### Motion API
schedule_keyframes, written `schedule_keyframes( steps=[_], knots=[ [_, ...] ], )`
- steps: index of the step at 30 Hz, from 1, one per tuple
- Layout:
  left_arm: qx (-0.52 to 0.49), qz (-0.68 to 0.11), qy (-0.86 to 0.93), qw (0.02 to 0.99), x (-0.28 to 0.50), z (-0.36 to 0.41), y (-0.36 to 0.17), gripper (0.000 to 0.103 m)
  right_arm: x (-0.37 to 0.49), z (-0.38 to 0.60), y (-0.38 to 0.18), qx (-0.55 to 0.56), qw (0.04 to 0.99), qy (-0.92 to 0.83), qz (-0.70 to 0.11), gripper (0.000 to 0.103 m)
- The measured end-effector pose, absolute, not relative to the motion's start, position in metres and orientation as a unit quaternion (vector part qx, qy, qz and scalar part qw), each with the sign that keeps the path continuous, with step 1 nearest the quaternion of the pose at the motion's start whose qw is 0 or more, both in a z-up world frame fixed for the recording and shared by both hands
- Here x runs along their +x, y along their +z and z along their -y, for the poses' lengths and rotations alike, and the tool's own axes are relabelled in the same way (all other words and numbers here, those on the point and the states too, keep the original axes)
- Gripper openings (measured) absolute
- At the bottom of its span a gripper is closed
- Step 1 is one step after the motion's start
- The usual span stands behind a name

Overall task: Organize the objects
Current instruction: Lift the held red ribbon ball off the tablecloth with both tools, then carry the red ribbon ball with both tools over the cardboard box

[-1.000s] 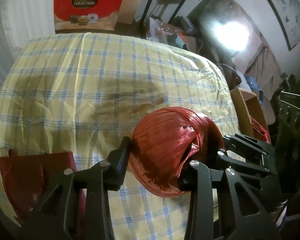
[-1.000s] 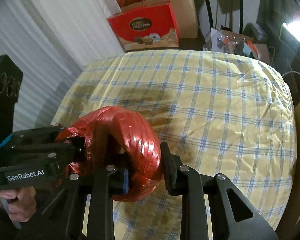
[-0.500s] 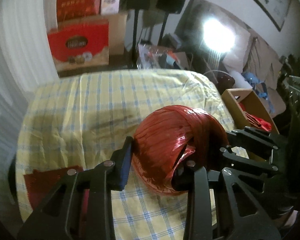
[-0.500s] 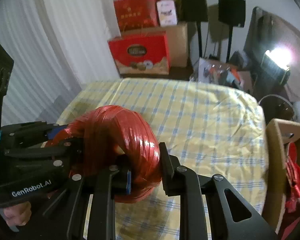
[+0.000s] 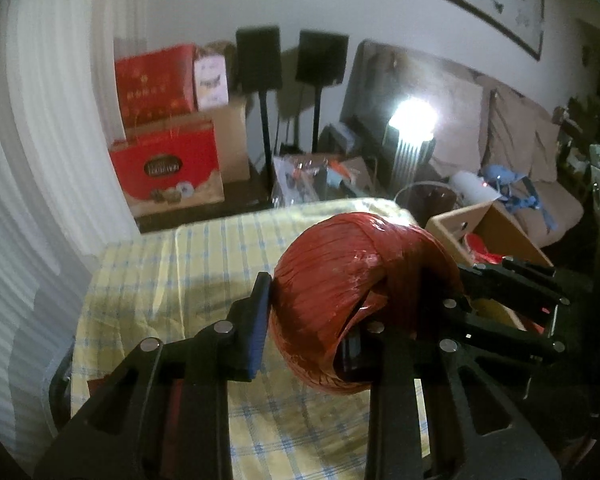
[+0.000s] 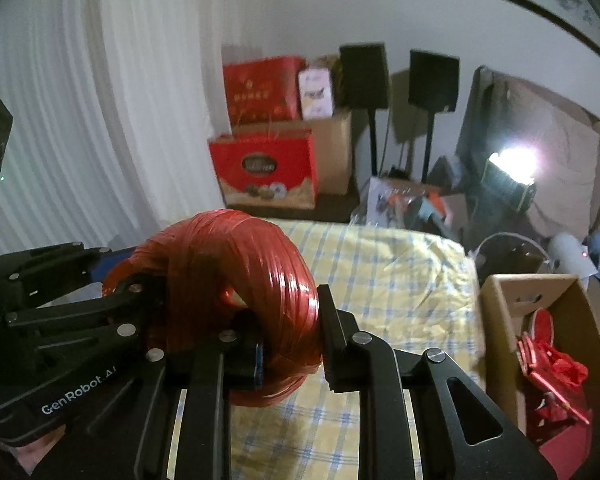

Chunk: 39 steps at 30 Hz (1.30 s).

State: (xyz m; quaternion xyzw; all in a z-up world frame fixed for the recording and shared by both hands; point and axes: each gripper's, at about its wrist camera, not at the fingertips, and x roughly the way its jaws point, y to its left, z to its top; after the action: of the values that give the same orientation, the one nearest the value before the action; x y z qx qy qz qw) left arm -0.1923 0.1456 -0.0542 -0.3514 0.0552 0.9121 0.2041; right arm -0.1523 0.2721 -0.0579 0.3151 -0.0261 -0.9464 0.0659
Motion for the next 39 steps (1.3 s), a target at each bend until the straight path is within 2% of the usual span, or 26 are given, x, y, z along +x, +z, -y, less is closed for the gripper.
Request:
schedule_keyframes(
  steps=[10, 25, 34, 39],
  knots=[
    [-0.276, -0.083, 0.930, 0.227, -0.144, -0.166, -0.024, 0.023, -0.096, -0.283, -0.029, 0.248, 0.024, -0.968, 0.021, 0.020],
    [-0.194, -0.084, 0.945, 0.250, -0.091, -0.180, -0.004, 0.022, -0.034, -0.291, -0.010, 0.168, -0.013, -0.985, 0.033, 0.019],
    [-0.153, -0.093, 0.946, 0.269, -0.056, -0.203, -0.019, 0.020, 0.002, -0.306, -0.021, 0.125, -0.046, -0.991, -0.004, 0.019],
    [-0.166, -0.099, 0.940, 0.281, -0.051, -0.224, -0.029, 0.020, 0.012, -0.325, -0.034, 0.137, -0.060, -0.989, 0.005, 0.019]
  ],
)
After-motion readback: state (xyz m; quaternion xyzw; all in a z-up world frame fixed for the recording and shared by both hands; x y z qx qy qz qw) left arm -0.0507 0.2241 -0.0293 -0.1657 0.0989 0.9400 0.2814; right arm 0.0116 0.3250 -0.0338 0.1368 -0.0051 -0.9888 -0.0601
